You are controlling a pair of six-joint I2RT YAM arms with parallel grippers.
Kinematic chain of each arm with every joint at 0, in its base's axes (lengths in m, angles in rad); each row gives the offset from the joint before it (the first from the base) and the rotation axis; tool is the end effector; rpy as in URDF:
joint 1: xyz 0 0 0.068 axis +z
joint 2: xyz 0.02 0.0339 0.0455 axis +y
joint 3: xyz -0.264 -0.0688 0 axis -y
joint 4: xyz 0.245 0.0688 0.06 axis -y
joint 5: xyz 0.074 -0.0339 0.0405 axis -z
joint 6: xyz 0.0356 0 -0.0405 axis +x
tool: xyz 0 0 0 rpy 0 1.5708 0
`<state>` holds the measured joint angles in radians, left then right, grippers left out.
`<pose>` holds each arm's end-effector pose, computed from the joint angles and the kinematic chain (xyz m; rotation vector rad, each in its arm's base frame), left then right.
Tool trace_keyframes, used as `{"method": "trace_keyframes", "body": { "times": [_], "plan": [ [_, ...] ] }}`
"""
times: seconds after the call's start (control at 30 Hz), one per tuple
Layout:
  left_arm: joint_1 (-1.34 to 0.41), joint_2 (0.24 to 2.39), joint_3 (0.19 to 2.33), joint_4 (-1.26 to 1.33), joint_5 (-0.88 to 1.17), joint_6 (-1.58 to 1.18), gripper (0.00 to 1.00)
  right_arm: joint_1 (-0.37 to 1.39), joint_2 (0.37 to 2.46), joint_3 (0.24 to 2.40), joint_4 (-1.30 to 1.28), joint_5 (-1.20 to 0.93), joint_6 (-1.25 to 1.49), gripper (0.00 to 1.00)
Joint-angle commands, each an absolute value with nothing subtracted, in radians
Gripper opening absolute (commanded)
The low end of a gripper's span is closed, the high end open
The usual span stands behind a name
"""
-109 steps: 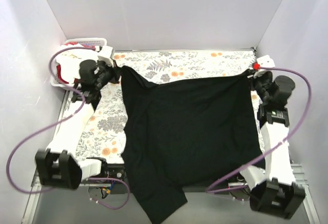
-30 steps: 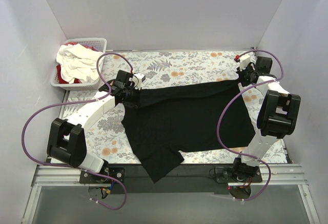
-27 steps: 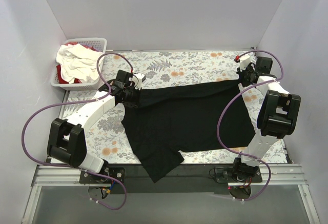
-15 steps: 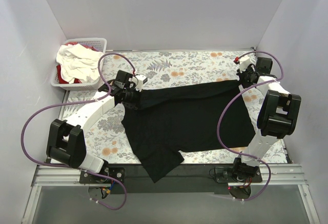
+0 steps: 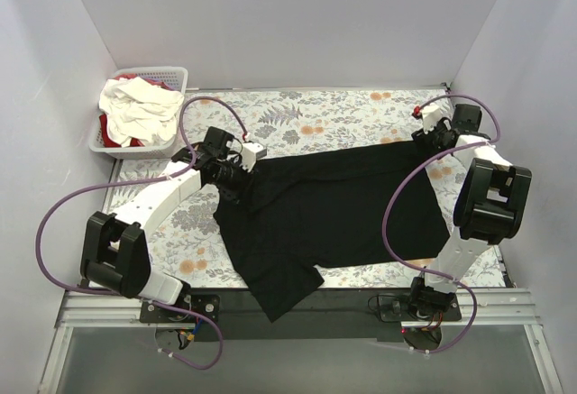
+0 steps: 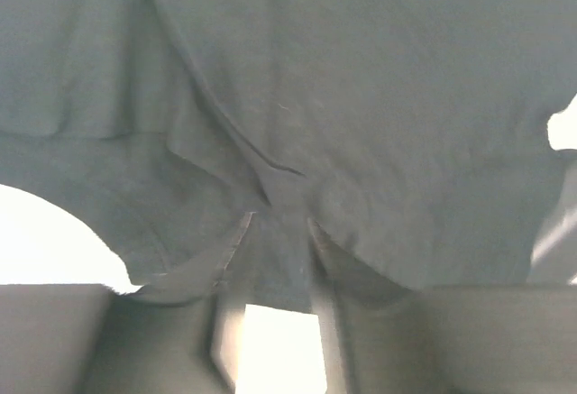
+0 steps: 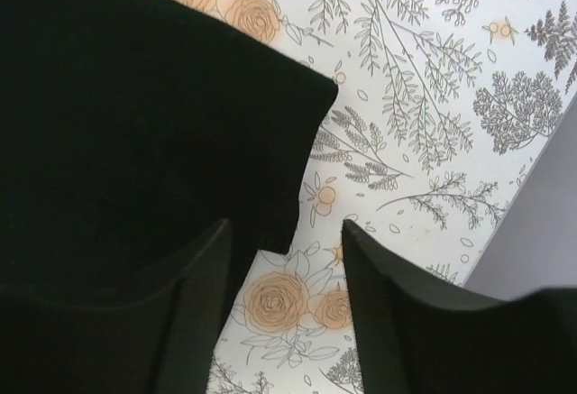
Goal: Fold and stack the t-shirts
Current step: Fold the tshirt
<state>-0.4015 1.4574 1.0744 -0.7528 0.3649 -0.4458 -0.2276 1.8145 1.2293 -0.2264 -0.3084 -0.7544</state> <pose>0.2574 -0.1231 0.2426 0.0522 2.8068 -0.7266 0.3876 -0.0787 0.2061 -0.7469 2.2144 -0.1190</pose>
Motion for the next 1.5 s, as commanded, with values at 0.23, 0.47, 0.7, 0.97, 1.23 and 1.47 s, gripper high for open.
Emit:
{"method": "trace_keyframes", "body": {
  "times": [0.23,0.47,0.7,0.97,1.23,1.47],
  "plan": [
    [-0.396,1.536,1.225,-0.799,0.503,-0.427,0.45,-0.255,1.779,1.376,-0.386,-0.391,-0.724,0.64],
    [-0.4,1.77,1.4,-0.663,0.492,-0.591,0.46,-0.203,1.876,1.451,-0.48,-0.385,-0.652,0.44],
    [-0.405,1.948,1.517,-0.637,0.451,-0.614,0.46,-0.201,1.925,1.486,-0.514,-0.379,-0.637,0.42],
    [-0.405,2.033,1.517,-0.621,0.426,-0.598,0.48,-0.199,1.922,1.471,-0.52,-0.379,-0.649,0.42],
    [-0.426,2.031,1.502,-0.615,0.457,-0.588,0.45,-0.201,1.931,1.476,-0.523,-0.379,-0.652,0.42],
    [-0.471,1.95,1.474,-0.63,0.56,-0.578,0.21,-0.201,1.925,1.474,-0.522,-0.368,-0.663,0.42]
  ]
}}
